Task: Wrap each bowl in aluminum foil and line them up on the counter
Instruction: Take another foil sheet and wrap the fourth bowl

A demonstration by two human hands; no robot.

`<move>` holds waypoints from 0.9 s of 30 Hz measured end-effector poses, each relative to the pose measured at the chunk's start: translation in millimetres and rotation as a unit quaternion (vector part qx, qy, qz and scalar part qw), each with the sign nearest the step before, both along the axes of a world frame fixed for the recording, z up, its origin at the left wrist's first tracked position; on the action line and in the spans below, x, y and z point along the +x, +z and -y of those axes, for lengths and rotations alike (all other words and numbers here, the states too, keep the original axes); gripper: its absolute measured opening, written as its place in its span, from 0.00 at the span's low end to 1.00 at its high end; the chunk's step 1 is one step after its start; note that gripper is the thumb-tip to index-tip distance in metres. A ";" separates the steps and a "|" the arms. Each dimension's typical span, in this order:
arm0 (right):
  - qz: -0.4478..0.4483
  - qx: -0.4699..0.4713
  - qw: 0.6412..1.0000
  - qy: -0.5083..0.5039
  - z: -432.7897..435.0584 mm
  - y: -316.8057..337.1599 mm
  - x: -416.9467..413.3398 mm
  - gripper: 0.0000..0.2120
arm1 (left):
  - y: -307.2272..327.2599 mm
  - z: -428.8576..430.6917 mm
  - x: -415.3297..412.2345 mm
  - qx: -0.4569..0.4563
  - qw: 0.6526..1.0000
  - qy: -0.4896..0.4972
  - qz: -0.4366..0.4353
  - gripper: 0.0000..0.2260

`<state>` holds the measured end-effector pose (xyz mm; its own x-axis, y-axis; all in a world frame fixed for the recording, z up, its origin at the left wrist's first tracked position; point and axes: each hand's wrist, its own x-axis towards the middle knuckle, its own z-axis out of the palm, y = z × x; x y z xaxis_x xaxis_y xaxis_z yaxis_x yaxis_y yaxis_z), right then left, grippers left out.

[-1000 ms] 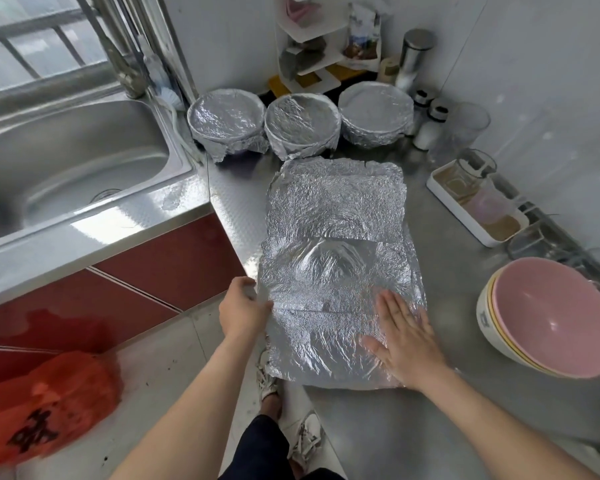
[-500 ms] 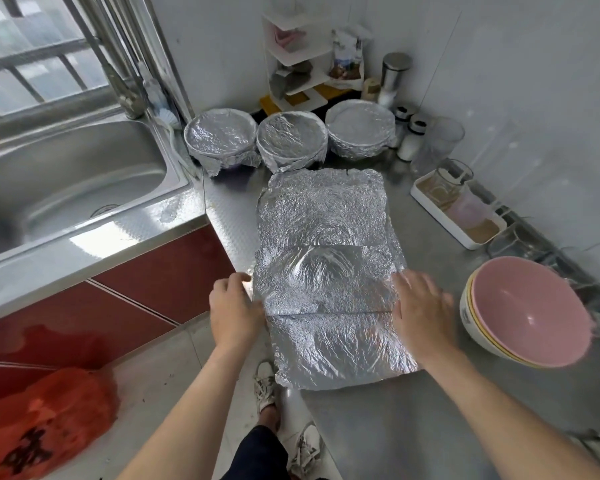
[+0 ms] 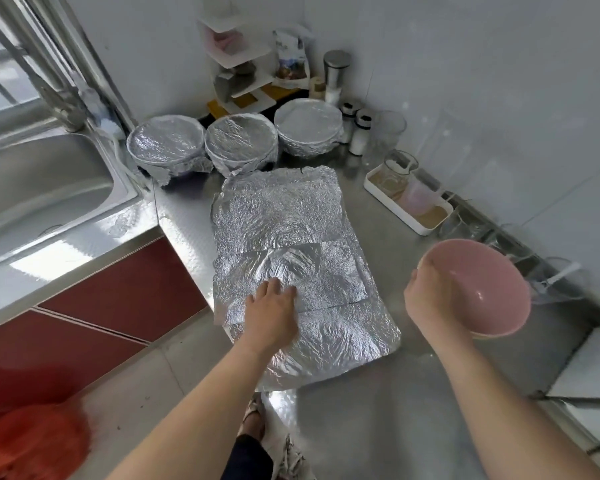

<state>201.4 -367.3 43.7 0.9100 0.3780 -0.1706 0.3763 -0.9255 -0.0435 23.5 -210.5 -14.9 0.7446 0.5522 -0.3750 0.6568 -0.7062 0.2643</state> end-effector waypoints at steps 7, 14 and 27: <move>0.062 0.073 0.994 -0.054 14.0 9.4 -4.1 0.07 | 40.4 46.4 49.0 -0.102 0.972 -0.043 0.209 0.20; 0.203 0.241 0.948 -0.032 26.4 36.1 -22.6 0.04 | 67.5 79.1 80.7 -0.328 0.895 0.027 0.300 0.12; 0.139 0.399 0.879 0.221 -6.6 23.5 -52.7 0.09 | 16.9 -4.7 15.8 -0.020 0.999 -0.015 0.034 0.35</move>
